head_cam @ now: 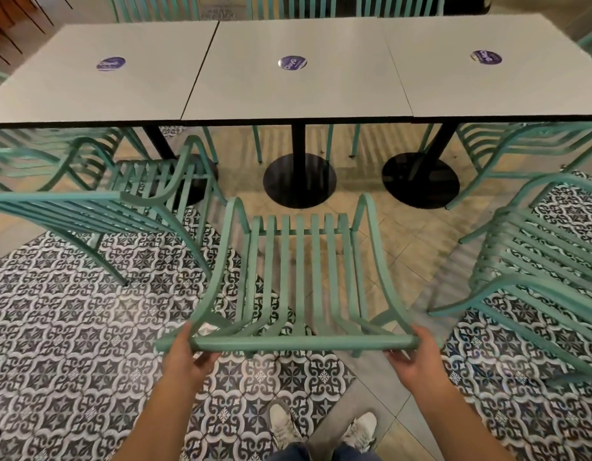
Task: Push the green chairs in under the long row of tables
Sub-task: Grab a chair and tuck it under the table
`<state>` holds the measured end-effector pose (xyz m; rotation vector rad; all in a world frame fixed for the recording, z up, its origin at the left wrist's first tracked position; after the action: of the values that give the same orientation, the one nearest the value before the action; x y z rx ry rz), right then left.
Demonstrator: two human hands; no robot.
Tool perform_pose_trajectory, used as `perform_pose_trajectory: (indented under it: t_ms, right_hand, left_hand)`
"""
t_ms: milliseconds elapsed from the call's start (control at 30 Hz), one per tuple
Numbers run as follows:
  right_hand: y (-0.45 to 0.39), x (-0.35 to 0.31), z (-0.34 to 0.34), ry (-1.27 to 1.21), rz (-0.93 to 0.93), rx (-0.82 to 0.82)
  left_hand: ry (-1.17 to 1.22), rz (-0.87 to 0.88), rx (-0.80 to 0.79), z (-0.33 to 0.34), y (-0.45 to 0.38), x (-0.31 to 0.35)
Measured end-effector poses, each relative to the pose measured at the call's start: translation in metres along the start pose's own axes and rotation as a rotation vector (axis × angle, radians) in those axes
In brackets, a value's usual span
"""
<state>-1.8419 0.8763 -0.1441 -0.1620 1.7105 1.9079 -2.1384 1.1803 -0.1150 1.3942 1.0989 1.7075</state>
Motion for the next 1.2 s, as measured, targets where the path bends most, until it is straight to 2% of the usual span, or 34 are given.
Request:
perform_pose_trajectory:
  t_ms: [167,267,667,900,1200]
  right_hand:
    - [0.001,0.003,0.018,-0.031,0.052,-0.030]
    - [-0.009,-0.002,0.013,0.044,0.073,0.037]
    - [-0.023,-0.029,0.076,0.029,0.066,0.076]
    - [-0.047,-0.056,0.127,0.004,0.096,0.059]
    - [-0.083,-0.099,0.200,0.054,0.081,0.053]
  left_hand:
    - [-0.062,-0.112,0.002,0.009,0.002,0.002]
    - [-0.133,-0.158,0.027,0.014,-0.004,0.005]
    - [-0.106,-0.123,0.002,0.074,-0.025,0.042]
    - [-0.090,-0.155,0.030,0.118,-0.033,0.057]
    - [-0.125,-0.103,0.077,0.186,-0.050,0.100]
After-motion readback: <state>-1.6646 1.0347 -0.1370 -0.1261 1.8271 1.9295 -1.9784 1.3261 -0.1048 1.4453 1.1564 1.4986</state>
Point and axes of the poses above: each hand's wrist, its own y-axis away from the middle knuckle, its own z-axis out of the palm, x = y × z, the point moved 10 cm from there along -y, towards the middle knuckle, and after that the axes turned 1 degree about -z, right-handed, at the moved point
